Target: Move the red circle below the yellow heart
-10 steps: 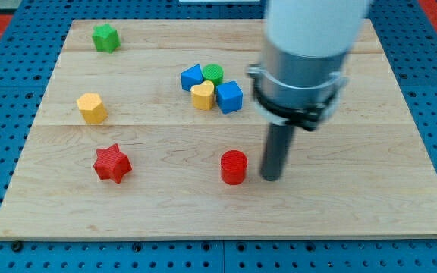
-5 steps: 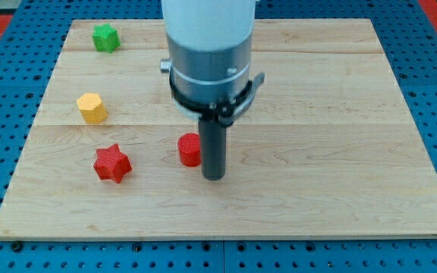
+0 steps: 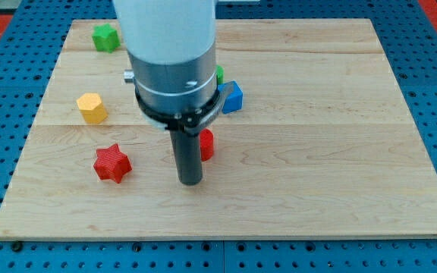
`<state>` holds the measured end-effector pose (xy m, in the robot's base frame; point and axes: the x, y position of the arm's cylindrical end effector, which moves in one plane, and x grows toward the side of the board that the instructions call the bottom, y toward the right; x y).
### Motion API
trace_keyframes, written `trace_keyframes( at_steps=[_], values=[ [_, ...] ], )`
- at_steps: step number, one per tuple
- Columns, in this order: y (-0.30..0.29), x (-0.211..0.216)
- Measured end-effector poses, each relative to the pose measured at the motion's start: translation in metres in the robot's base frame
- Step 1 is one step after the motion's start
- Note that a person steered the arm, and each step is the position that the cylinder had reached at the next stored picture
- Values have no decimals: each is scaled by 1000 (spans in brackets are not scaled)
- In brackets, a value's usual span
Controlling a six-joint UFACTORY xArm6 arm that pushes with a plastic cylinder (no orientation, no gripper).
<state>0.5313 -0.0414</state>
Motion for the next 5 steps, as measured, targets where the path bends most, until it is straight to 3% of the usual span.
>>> trace_keyframes(
  at_steps=[3,4,5],
  values=[
    [9,-62],
    [10,-63],
    [32,-35]
  ],
)
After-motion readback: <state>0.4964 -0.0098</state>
